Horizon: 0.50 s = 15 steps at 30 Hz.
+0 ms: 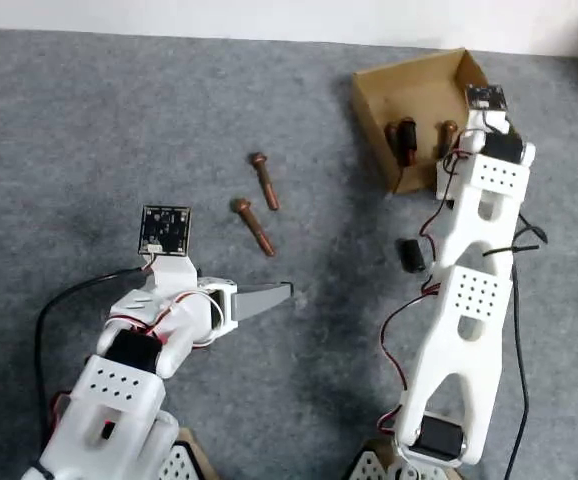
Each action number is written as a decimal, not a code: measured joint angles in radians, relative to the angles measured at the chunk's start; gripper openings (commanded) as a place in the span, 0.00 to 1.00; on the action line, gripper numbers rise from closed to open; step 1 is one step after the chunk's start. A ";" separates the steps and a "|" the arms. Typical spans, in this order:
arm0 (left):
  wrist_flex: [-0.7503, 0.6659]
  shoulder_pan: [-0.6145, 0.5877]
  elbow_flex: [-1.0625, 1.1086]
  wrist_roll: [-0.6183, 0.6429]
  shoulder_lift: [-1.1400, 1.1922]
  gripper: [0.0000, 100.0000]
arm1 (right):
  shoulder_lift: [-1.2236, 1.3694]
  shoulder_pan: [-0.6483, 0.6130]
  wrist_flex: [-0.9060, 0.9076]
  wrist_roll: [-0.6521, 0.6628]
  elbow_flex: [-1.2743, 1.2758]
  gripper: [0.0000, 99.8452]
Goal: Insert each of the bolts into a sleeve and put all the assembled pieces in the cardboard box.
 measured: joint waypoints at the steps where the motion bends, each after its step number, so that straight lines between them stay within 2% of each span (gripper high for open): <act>1: 0.000 0.000 0.000 0.000 0.000 0.51 | 0.000 0.000 -0.006 0.020 0.000 0.15; 5: 0.000 0.000 0.000 0.000 0.000 0.51 | 0.002 -0.002 -0.028 0.091 0.000 0.13; 7: 0.000 0.000 0.000 0.000 0.000 0.51 | 0.002 -0.002 -0.029 0.112 0.000 0.02; 8: 0.000 0.000 0.000 0.000 0.000 0.51 | 0.002 -0.002 -0.029 0.115 0.000 0.00; 15: 0.000 0.000 -0.002 0.000 0.000 0.51 | 0.000 -0.006 0.071 0.121 -0.005 0.01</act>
